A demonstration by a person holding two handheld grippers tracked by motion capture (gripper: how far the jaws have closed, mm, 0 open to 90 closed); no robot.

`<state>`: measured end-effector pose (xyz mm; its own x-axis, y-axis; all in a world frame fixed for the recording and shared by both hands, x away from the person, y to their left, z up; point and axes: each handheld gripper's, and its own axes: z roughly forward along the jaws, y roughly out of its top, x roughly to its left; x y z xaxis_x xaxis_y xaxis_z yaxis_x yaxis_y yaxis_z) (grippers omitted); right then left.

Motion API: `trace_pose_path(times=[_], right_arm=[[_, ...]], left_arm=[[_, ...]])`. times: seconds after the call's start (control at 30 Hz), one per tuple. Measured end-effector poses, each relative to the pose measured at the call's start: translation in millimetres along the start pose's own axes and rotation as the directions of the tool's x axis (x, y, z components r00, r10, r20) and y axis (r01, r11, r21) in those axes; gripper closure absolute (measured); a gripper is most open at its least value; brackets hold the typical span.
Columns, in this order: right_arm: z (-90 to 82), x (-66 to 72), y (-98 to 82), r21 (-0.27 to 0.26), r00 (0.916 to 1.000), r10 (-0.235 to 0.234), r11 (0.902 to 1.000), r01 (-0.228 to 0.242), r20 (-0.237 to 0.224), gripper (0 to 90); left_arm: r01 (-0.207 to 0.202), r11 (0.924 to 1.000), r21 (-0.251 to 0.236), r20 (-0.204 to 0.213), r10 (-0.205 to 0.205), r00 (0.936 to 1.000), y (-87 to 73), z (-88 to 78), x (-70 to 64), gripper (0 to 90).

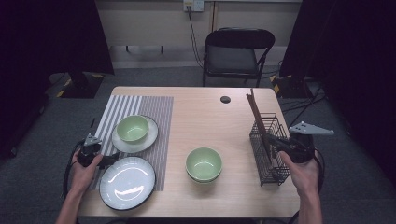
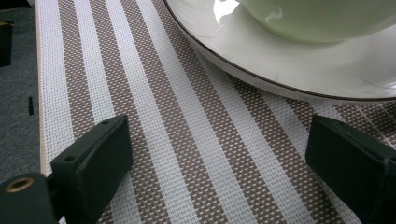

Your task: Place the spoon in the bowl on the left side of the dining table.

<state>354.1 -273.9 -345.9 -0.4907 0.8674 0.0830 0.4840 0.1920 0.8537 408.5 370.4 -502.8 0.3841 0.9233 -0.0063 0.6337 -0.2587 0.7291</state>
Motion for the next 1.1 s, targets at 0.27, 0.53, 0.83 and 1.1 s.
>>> trace_pose_path(times=[0.27,0.53,0.83,1.1], right_arm=[[-8.8,5.9,13.8,-0.054,0.9999,-0.011,0.9985,0.011,-0.006,90.0],[-4.7,14.1,23.1,-0.085,0.999,-0.022,0.9962,0.018,-0.039,90.0],[-10.3,19.8,38.0,-0.118,0.9983,-0.043,0.9923,0.038,-0.04,90.0],[-17.9,26.9,56.9,-0.16,0.9968,-0.07,0.9851,0.062,-0.039,90.0]], left_arm=[[0.0,1.0,0.0,0.0,0.0,1.0,0.0,0.0,0.0,6.8],[0.0,1.0,0.0,-0.001,0.0,1.0,0.0,0.0,-0.1,6.8],[0.0,1.0,0.0,-0.001,0.0,1.0,0.0,0.0,-0.1,6.8],[0.015,0.9999,0.004,-0.015,-0.015,0.9998,0.1,-0.9,-2.8,7.4]])
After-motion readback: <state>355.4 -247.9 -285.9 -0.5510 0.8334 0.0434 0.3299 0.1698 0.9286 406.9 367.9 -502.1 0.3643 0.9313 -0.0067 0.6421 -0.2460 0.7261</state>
